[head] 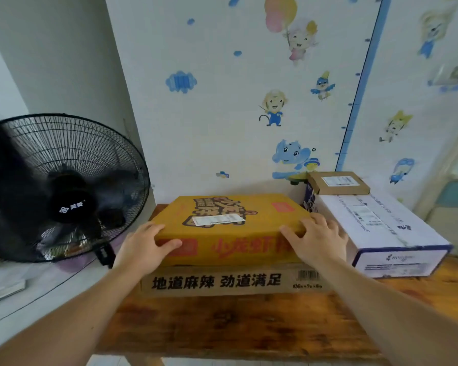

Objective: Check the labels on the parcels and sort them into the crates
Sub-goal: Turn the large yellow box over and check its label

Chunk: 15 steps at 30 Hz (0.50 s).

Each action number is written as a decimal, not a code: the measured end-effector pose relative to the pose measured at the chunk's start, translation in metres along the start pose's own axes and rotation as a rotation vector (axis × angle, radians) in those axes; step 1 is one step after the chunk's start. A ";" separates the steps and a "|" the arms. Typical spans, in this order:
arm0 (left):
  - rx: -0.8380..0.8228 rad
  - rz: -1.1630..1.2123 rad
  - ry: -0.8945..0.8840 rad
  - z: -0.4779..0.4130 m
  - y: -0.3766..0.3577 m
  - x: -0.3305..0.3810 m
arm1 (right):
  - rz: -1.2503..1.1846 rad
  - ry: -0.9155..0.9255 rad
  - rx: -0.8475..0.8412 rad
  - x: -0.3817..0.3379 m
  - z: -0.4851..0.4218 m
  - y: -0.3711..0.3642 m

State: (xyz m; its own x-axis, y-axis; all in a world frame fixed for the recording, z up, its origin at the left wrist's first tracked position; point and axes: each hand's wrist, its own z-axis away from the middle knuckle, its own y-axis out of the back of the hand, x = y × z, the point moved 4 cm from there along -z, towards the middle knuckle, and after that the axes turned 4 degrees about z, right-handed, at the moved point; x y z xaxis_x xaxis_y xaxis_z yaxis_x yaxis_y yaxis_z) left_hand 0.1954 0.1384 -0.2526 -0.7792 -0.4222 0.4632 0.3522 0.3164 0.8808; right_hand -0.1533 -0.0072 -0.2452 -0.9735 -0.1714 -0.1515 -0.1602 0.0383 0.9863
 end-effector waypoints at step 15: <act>0.178 -0.094 -0.003 -0.059 0.101 0.070 | -0.044 -0.026 0.180 -0.027 -0.060 0.108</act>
State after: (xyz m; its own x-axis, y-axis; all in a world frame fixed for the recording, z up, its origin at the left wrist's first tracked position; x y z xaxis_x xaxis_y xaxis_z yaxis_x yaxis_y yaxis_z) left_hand 0.2070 0.0903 -0.1252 -0.8057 -0.4546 0.3797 0.1811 0.4213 0.8886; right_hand -0.1343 -0.0571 -0.1305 -0.9684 -0.1518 -0.1980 -0.2271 0.2075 0.9515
